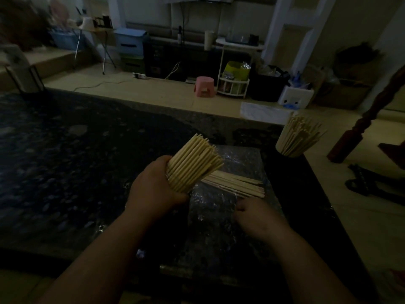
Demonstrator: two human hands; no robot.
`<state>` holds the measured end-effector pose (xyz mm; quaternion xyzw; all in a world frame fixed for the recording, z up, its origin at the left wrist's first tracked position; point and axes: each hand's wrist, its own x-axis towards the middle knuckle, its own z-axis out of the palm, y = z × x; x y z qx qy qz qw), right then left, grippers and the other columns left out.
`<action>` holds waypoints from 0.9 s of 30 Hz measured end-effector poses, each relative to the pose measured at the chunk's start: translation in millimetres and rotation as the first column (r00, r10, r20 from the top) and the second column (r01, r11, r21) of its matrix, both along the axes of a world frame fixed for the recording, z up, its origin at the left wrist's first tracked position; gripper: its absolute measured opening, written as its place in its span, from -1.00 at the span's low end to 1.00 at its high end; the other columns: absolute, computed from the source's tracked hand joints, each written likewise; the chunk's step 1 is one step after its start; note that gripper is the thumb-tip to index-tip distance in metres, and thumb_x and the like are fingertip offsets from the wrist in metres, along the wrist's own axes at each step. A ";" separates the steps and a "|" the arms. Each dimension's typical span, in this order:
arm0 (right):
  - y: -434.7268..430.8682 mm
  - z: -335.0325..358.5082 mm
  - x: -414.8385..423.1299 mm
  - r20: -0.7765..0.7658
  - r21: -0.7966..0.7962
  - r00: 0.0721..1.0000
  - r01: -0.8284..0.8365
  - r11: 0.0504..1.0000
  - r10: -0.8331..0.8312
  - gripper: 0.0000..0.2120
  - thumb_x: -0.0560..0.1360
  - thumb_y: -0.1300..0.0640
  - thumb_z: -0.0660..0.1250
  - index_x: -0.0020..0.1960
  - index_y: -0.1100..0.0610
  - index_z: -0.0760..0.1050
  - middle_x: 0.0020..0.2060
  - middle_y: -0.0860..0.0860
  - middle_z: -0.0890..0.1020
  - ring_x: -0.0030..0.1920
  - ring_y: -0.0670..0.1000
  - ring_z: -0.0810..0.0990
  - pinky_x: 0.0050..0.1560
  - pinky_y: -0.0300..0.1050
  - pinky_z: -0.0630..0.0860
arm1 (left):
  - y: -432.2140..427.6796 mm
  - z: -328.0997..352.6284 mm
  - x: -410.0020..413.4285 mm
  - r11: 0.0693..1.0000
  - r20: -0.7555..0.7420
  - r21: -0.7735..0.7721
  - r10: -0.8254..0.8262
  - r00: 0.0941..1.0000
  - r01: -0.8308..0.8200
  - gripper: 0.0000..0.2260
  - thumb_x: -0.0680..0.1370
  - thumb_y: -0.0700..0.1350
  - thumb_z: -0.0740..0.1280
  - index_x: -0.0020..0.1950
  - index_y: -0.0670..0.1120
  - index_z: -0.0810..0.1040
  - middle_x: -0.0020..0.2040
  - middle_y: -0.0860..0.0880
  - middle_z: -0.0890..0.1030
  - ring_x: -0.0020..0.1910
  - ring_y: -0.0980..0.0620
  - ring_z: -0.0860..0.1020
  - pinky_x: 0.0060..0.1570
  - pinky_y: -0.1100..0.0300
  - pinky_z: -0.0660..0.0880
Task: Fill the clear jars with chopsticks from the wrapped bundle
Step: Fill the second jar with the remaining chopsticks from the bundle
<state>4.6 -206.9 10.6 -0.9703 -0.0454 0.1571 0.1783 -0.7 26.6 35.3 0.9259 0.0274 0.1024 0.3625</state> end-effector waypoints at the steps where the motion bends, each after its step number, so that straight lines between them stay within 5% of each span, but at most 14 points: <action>1: 1.7 -3.6 0.0 -0.020 -0.012 1.000 -0.005 1.000 0.005 -0.72 0.51 0.16 0.23 -0.38 0.09 0.41 -0.28 0.05 0.55 -0.13 0.06 0.56 -0.37 -0.25 0.32 | 0.1 -0.6 0.1 1.000 0.000 -0.005 0.005 1.000 -0.005 -0.27 0.16 -0.03 0.62 0.28 0.09 0.42 0.06 0.09 0.51 -0.01 0.08 0.49 -0.05 0.15 0.44; 4: 6.9 -12.1 -0.8 -0.058 0.006 0.998 -0.038 0.999 0.038 -0.74 0.54 0.19 0.19 0.14 0.08 0.59 0.18 0.08 0.59 0.19 0.09 0.54 0.10 -0.22 0.44 | -0.9 0.0 -0.1 0.999 -0.008 -0.029 0.013 1.000 -0.013 -0.25 0.17 -0.03 0.62 0.30 0.08 0.40 0.06 0.11 0.49 -0.01 0.12 0.45 -0.06 0.18 0.40; 7: 9.7 -28.1 -2.6 -0.032 0.077 0.997 -0.067 0.995 0.069 -0.44 0.57 0.20 0.16 0.54 0.09 0.16 0.54 0.03 0.13 0.52 0.02 0.14 0.48 -0.20 0.09 | -1.3 1.7 0.4 0.999 -0.027 -0.041 0.024 0.999 -0.025 -0.24 0.18 -0.05 0.63 0.32 0.09 0.39 0.05 0.13 0.46 -0.01 0.15 0.42 -0.08 0.19 0.37; 9: 11.5 -46.0 -0.6 0.017 0.026 1.000 -0.024 0.999 0.023 -0.39 0.60 0.08 0.15 0.58 0.08 0.00 0.57 0.03 -0.04 0.55 0.03 -0.02 0.52 -0.09 0.01 | -1.8 1.6 1.0 0.999 -0.033 -0.047 0.023 0.999 -0.025 -0.23 0.19 -0.04 0.63 0.32 0.10 0.38 0.05 0.14 0.46 -0.01 0.15 0.42 -0.09 0.20 0.37; 18: 21.7 -80.1 22.1 0.180 -0.017 0.974 0.140 0.990 -0.135 -0.38 0.62 -0.22 -0.03 0.57 0.08 0.04 0.56 0.04 0.09 0.54 0.06 0.05 0.52 0.05 0.02 | -5.6 2.6 7.4 0.993 -0.015 -0.117 0.017 1.000 -0.018 -0.23 0.19 -0.01 0.62 0.33 0.11 0.36 0.00 0.19 0.40 -0.03 0.18 0.40 -0.26 0.28 0.30; 27: 30.9 -69.4 63.3 0.257 -0.229 0.962 0.156 0.961 -0.095 -0.67 0.62 -0.03 0.07 0.34 0.03 0.36 0.34 0.05 0.38 0.30 0.17 0.34 0.32 0.11 0.28 | -3.9 1.0 10.5 0.992 -0.026 -0.128 0.015 1.000 -0.018 -0.24 0.19 -0.01 0.62 0.32 0.11 0.37 0.02 0.17 0.42 -0.06 0.19 0.40 -0.28 0.31 0.28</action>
